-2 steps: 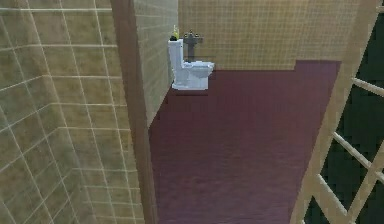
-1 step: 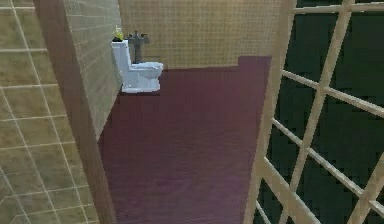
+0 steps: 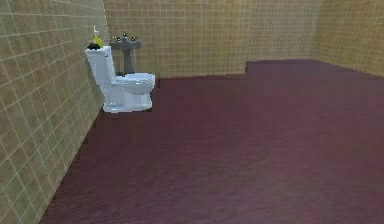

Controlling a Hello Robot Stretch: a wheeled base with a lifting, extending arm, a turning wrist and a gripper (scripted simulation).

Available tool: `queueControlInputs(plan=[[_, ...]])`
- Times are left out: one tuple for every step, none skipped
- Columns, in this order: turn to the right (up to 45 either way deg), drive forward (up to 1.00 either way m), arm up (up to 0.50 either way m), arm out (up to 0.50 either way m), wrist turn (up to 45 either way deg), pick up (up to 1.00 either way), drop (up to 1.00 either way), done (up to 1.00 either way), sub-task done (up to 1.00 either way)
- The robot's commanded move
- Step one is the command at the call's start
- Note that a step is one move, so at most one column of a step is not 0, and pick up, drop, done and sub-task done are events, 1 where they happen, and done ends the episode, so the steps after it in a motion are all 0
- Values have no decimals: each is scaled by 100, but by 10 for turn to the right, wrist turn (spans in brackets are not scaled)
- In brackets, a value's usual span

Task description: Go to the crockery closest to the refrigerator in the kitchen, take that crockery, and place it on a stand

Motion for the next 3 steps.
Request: queueControlInputs(plan=[[180, 0, 0, 0, 0, 0, 0, 0, 0], [0, 15, 0, 0, 0, 0, 0, 0, 0], [150, 0, 0, 0, 0, 0, 0, 0, 0]])
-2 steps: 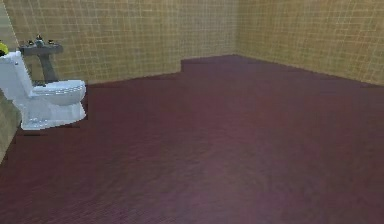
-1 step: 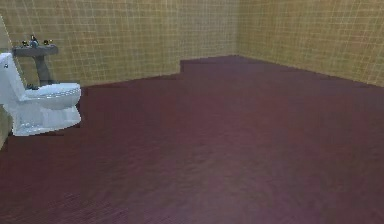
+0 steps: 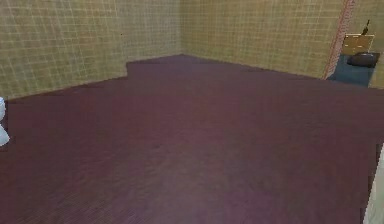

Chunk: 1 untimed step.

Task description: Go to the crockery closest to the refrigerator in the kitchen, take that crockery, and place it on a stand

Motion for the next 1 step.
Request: queueControlInputs(plan=[[0, 25, 0, 0, 0, 0, 0, 0, 0]])
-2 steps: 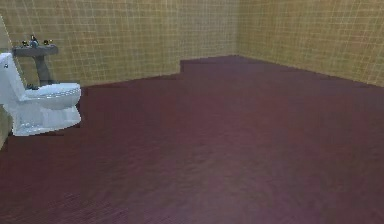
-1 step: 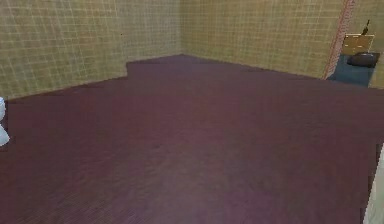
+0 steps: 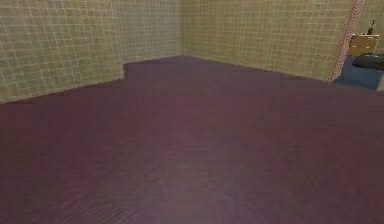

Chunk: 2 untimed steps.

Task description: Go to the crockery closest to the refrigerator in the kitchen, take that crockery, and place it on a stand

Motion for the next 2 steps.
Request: queueControlInputs(plan=[[450, 0, 0, 0, 0, 0, 0, 0, 0], [0, 100, 0, 0, 0, 0, 0, 0, 0]])
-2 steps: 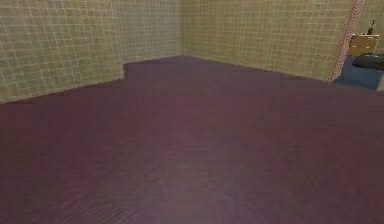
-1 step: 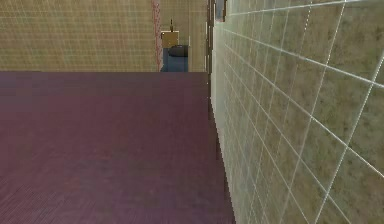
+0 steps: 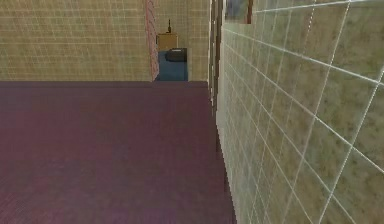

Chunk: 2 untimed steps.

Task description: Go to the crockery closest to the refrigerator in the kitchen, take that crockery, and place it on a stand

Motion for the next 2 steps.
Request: queueControlInputs(plan=[[0, 100, 0, 0, 0, 0, 0, 0, 0], [0, 100, 0, 0, 0, 0, 0, 0, 0]])
